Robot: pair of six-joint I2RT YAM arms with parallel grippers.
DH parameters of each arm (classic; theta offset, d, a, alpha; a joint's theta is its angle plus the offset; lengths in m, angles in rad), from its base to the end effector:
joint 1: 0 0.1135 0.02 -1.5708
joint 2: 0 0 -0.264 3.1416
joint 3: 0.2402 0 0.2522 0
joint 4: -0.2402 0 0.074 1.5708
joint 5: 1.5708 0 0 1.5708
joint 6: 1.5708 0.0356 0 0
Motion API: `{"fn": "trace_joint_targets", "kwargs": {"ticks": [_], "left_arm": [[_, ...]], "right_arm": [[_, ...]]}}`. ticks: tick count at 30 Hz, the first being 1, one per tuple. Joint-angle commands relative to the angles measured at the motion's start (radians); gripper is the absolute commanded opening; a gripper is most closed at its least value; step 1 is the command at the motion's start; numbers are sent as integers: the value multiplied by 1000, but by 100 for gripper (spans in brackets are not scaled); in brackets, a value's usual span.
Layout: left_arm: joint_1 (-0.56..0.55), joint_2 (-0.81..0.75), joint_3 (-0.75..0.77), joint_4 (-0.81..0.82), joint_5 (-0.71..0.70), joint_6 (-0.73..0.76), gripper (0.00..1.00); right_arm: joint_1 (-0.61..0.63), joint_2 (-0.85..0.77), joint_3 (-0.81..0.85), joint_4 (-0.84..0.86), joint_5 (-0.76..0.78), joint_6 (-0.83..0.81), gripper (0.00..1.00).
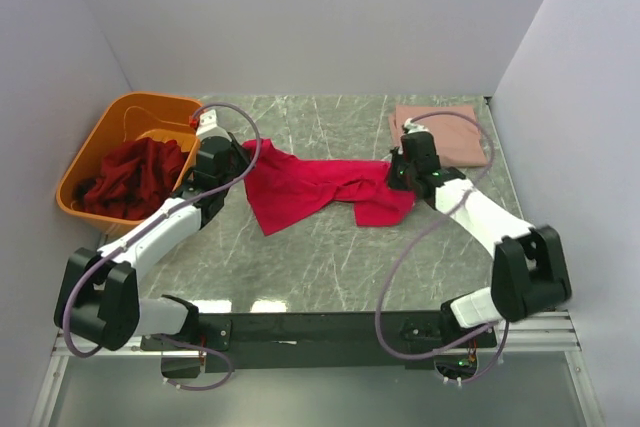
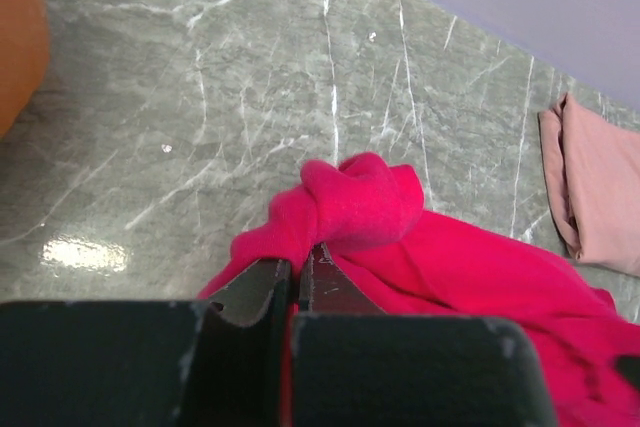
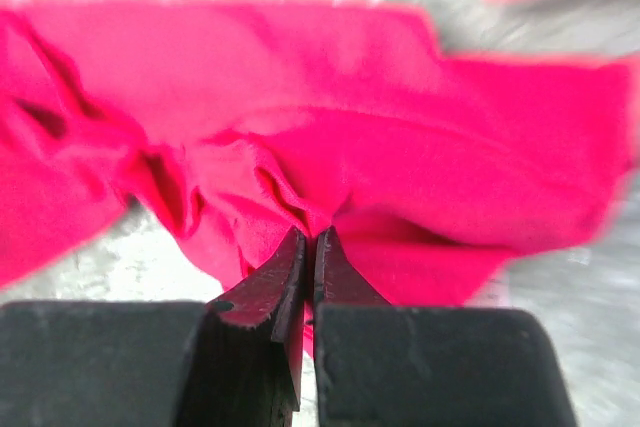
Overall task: Fold and stack the t-shirts
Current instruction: Flatten the tshirt out
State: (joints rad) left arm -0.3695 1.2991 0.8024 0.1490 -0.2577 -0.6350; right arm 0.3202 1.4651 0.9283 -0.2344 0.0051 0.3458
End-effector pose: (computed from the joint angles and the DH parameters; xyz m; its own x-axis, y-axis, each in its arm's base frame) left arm 0.2784 -0.0981 0.2669 -0.3304 -0.4871 -0.8084 -0.0872 0.8686 -0.4878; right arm 0.2961 0.0980 0.2259 -0.7279 0.1157 -0.6758 -0.0686 0.9684 0.2397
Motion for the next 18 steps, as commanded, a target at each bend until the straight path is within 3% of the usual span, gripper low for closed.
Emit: {"fn": "trace_joint_targets", "kwargs": {"ticks": [1, 9, 15, 18], "left_arm": [[4, -64, 43, 29, -31, 29, 0], [4, -179, 64, 64, -20, 58, 0], [4, -192, 26, -2, -81, 29, 0], [4, -187, -18, -40, -95, 8, 0]], "right_arm": [[0, -130, 52, -63, 186, -34, 0], [-1, -325, 89, -138, 259, -111, 0], [0, -388, -14, -215, 179, -57, 1], [-1, -393, -93, -239, 95, -54, 9]]}}
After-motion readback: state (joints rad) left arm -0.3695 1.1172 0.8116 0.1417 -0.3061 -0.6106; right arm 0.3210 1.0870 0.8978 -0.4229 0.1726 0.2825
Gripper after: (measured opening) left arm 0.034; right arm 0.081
